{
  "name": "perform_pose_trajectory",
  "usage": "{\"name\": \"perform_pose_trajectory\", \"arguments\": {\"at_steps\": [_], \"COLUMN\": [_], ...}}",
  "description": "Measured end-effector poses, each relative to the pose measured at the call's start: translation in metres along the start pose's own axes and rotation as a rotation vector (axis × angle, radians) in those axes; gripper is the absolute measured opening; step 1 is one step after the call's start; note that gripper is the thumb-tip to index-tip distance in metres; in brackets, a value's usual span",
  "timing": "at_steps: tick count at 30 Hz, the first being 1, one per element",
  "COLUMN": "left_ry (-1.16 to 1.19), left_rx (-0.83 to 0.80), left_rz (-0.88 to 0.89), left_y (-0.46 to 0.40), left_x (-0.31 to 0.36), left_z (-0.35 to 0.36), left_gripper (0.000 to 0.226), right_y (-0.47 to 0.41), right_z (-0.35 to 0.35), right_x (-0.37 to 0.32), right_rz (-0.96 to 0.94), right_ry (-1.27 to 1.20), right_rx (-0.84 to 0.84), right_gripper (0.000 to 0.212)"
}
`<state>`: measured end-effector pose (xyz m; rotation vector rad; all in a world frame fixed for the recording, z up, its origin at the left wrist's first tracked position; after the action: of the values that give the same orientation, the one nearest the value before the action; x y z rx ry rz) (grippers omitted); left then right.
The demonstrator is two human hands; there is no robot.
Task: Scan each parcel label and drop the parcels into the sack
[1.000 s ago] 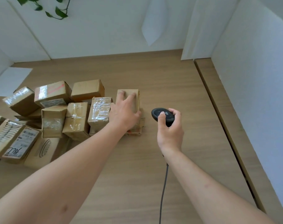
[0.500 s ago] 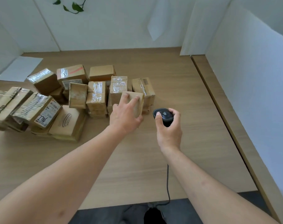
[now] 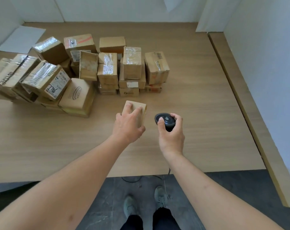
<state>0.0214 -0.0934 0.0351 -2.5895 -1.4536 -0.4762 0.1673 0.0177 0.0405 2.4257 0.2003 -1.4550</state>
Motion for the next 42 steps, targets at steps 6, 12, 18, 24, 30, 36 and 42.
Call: {"name": "perform_pose_trajectory", "arguments": {"at_steps": [6, 12, 18, 24, 30, 36, 42], "left_ry": [0.026, 0.027, 0.149, 0.306, 0.027, 0.018, 0.358], "left_rx": [-0.053, -0.103, -0.08, 0.064, 0.034, -0.027, 0.064], "left_rz": [-0.113, -0.209, -0.283, -0.468, -0.577, -0.547, -0.593], "left_y": [0.015, 0.023, 0.022, 0.028, 0.031, 0.032, 0.028], "left_x": [-0.018, -0.026, -0.041, -0.063, -0.088, -0.098, -0.127], "left_z": [0.058, 0.099, 0.093, 0.06, 0.052, 0.051, 0.04], "left_gripper": [0.08, 0.085, 0.08, 0.072, 0.062, 0.088, 0.071], "right_y": [-0.008, -0.028, -0.041, -0.043, -0.042, -0.029, -0.017], "right_z": [0.017, 0.018, 0.017, 0.021, 0.034, 0.047, 0.057], "right_x": [0.045, 0.074, 0.07, 0.049, 0.036, 0.045, 0.051], "right_rz": [0.05, 0.046, 0.03, -0.022, -0.053, -0.078, -0.112], "right_ry": [0.05, 0.093, 0.107, 0.088, 0.073, 0.083, 0.09], "right_rx": [-0.116, -0.199, -0.29, -0.351, -0.365, -0.436, -0.483], "right_gripper": [0.031, 0.027, 0.031, 0.029, 0.032, 0.03, 0.028]}}
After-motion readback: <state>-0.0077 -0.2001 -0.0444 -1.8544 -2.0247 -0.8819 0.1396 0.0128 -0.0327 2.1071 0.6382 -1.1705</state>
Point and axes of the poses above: each hand's wrist, its own y-axis away from the middle knuckle, its own z-axis out of the palm, x = y × z, the point moved 5 cm from there along -y, towards the middle knuckle, and after that the axes turned 12 degrees about x, right-handed, at the moved point
